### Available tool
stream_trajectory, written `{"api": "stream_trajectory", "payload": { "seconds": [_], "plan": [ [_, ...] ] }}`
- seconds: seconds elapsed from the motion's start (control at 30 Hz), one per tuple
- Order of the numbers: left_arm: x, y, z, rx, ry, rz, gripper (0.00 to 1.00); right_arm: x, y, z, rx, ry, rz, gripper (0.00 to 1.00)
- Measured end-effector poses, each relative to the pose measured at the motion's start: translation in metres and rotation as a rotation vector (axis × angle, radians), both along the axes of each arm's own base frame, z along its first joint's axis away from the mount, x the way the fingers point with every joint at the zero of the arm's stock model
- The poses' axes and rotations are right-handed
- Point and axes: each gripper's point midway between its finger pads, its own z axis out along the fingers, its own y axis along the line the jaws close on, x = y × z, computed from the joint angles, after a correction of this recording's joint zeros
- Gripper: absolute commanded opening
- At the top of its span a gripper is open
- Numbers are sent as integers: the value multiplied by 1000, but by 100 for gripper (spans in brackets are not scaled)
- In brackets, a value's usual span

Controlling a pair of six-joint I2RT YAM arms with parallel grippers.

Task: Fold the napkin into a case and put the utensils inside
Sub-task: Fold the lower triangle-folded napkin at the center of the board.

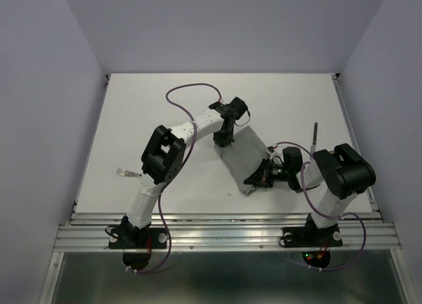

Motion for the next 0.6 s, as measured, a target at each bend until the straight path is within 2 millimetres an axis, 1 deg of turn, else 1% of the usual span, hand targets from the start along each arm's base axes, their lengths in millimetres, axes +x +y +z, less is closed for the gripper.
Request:
{"api": "stream_trajectory", "payload": {
  "seconds": [0.07, 0.1, 0.13, 0.4, 0.6],
  "plan": [
    [0, 1, -1, 6, -1, 3, 10, 0, 0, 0, 0, 0, 0, 1],
    [0, 1, 0, 7, -1, 4, 3, 0, 0, 0, 0, 0, 0, 1],
    [1, 1, 1, 6, -2, 4, 0, 0, 0, 0, 0, 0, 0, 1],
    [7, -7, 16, -27, -25, 24, 0, 0, 0, 1, 4, 5, -3, 1],
    [8, -10, 20, -44, -21, 31, 0, 3, 2, 18, 26, -37, -2, 1]
  ]
}}
